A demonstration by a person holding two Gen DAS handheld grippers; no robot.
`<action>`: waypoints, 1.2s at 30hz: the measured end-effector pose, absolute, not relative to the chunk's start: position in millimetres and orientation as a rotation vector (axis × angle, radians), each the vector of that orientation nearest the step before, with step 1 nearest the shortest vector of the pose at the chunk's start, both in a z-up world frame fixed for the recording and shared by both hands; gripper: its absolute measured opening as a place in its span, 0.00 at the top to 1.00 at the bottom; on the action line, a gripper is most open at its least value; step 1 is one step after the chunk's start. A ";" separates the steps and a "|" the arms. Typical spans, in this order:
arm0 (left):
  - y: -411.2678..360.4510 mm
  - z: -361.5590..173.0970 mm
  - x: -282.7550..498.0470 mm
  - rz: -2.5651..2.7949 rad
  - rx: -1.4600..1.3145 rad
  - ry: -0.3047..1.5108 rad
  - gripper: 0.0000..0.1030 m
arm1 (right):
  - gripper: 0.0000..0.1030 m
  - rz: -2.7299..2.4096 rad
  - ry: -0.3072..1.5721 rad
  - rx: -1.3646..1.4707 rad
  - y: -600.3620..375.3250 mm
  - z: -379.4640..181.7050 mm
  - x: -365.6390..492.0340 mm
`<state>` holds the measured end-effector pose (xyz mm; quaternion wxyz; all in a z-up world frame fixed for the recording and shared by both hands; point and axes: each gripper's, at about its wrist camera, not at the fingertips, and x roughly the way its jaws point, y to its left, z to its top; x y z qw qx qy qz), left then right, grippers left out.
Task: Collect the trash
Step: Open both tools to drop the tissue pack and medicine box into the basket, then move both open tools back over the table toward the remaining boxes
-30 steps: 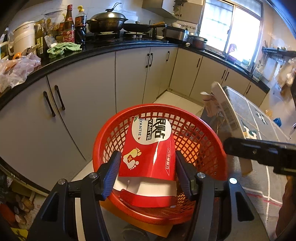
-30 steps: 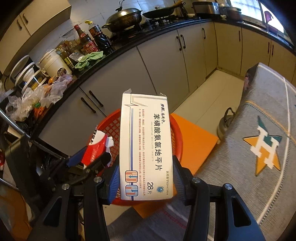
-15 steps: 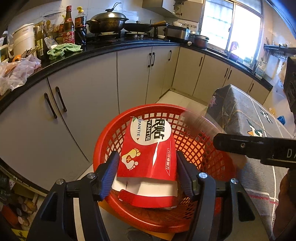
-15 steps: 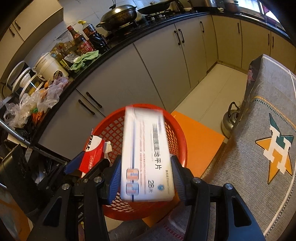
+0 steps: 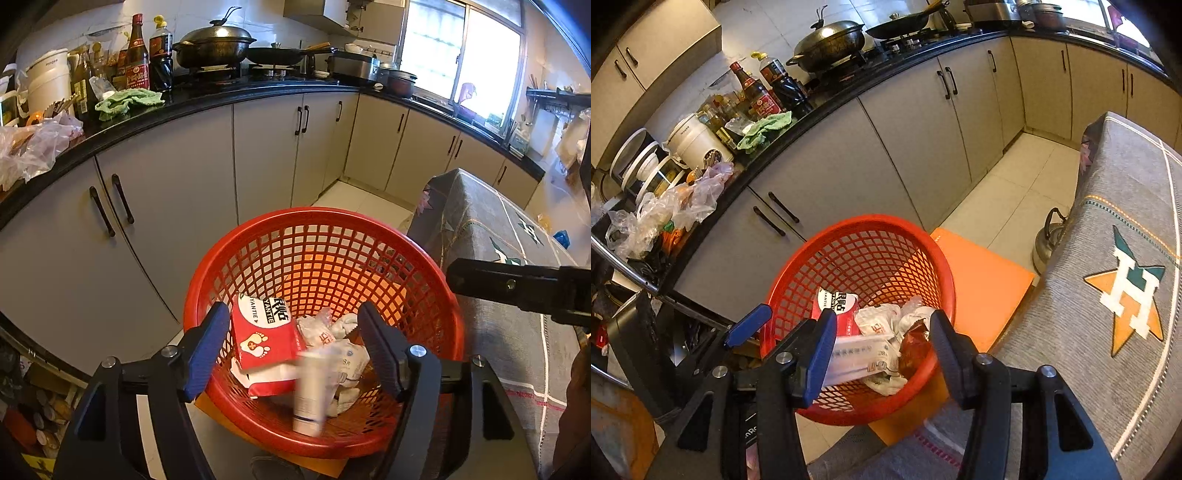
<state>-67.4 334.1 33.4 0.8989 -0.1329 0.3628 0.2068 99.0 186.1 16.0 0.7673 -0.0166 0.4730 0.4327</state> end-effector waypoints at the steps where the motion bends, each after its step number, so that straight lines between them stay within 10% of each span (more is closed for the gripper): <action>1: 333.1 34.4 -67.9 0.428 -0.273 0.750 0.31 | 0.45 0.938 1.025 -0.036 184.8 17.1 98.1; 36: 205.4 66.1 -76.7 0.275 -0.137 0.737 0.30 | 0.43 0.768 0.971 0.118 11.9 28.9 67.6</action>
